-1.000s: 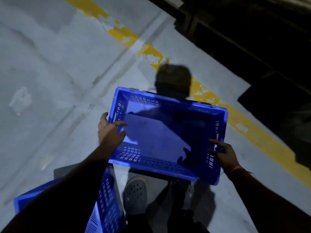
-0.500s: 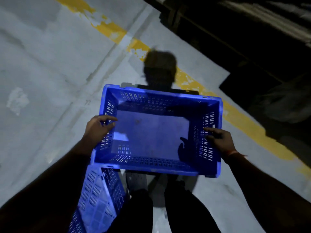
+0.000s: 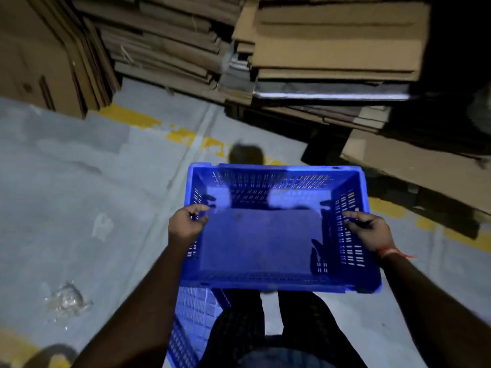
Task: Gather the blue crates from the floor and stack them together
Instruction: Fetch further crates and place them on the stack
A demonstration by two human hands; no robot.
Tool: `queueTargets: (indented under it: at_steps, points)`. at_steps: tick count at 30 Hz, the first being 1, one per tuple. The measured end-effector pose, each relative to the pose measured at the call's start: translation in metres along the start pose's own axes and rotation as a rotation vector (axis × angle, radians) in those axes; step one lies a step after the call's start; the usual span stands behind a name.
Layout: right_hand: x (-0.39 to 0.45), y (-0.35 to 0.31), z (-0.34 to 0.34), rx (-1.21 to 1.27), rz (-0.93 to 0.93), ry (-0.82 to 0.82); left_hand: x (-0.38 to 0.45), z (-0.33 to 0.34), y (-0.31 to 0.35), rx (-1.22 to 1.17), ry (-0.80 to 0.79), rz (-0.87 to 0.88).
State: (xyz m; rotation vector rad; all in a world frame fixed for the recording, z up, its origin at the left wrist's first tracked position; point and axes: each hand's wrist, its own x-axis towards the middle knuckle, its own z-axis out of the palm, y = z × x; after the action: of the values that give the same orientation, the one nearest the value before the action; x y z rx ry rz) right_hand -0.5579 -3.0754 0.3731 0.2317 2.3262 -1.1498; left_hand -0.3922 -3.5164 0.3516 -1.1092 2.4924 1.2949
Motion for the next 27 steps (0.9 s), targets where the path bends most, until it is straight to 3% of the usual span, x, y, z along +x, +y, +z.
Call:
queueTargets:
  at_steps: [6, 11, 18, 22, 27]
  points:
    - [-0.074, 0.031, -0.06, 0.05, -0.02, 0.177, -0.042, -0.01, 0.081, 0.146, -0.057, 0.208]
    - [-0.125, 0.087, -0.107, 0.161, -0.002, 0.307, -0.068, 0.027, 0.141, 0.205, -0.15, 0.297]
    - [-0.204, 0.194, -0.198, 0.277, 0.083, 0.441, -0.13, 0.131, 0.229, 0.228, -0.321, 0.402]
    - [-0.254, 0.257, -0.254, 0.353, 0.139, 0.569, -0.173, 0.209, 0.278, 0.218, -0.495, 0.501]
    - [-0.314, 0.338, -0.305, 0.355, 0.259, 0.735, -0.224, 0.31, 0.336, 0.362, -0.637, 0.615]
